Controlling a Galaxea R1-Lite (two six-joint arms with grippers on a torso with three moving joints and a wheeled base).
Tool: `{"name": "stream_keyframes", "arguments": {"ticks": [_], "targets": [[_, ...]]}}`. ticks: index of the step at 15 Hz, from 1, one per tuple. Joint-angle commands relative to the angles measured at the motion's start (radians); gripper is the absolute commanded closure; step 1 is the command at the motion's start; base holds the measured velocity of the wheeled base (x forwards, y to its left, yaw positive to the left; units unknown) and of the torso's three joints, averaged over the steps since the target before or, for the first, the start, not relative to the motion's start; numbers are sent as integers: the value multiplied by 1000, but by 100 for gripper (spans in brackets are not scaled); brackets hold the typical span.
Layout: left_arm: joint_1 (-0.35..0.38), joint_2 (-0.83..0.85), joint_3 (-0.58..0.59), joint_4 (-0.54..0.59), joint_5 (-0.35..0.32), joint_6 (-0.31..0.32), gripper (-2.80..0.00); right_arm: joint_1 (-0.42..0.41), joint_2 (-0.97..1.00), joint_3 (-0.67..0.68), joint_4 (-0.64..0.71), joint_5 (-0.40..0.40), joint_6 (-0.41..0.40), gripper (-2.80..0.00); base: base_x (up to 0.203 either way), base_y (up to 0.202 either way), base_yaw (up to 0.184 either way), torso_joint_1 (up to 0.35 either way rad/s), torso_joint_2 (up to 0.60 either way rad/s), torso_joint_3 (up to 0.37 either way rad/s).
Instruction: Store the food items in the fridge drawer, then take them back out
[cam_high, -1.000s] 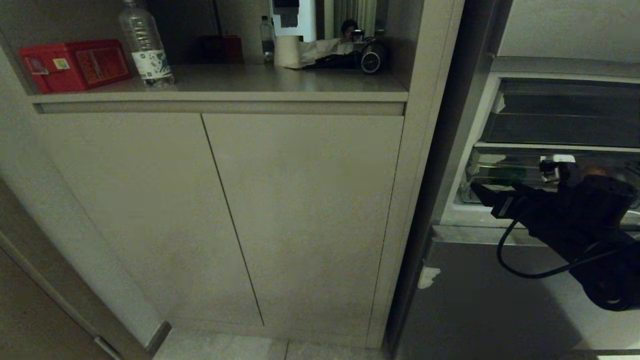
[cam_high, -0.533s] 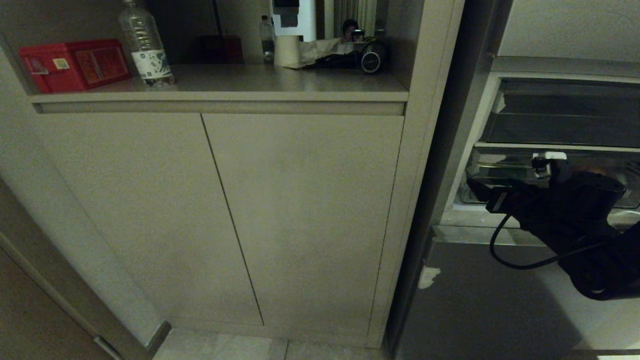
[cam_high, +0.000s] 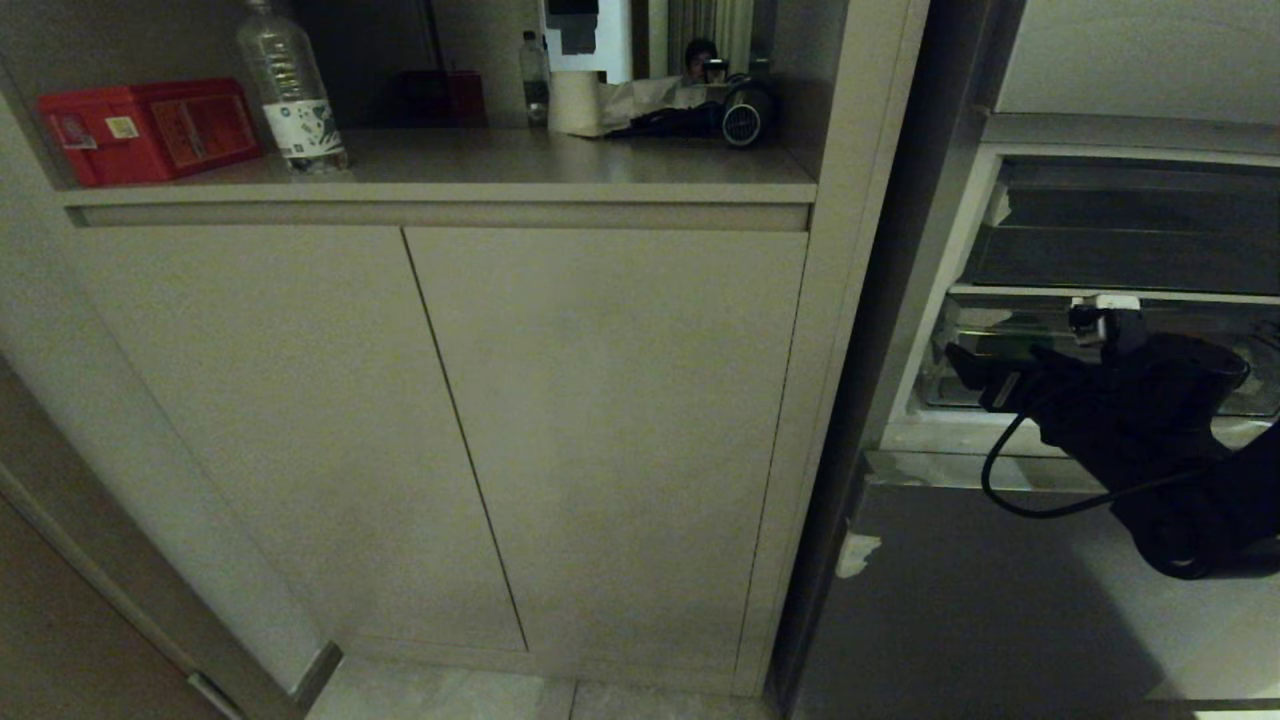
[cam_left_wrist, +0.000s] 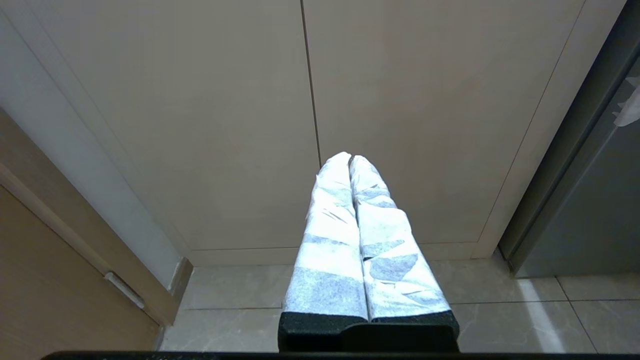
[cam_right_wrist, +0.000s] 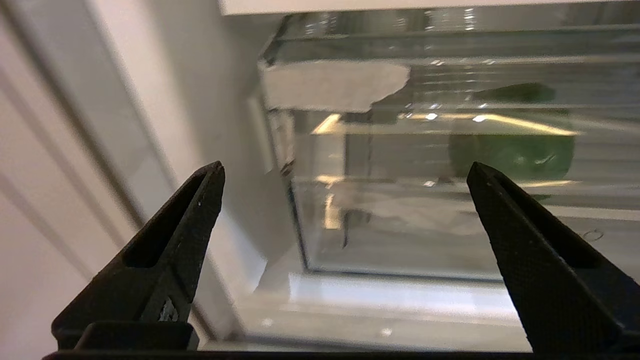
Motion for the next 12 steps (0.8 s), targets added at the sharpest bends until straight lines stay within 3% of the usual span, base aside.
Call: {"name": "stream_keyframes", "arguments": {"ticks": [1, 12], "targets": [[0, 1, 0, 0, 0, 0, 0, -1, 18, -19, -7, -12, -1, -280, 0, 0, 0, 0, 0, 0], [0, 1, 0, 0, 0, 0, 0, 18, 53, -80, -4, -13, -2, -280, 0, 0, 0, 0, 0, 0]]}}
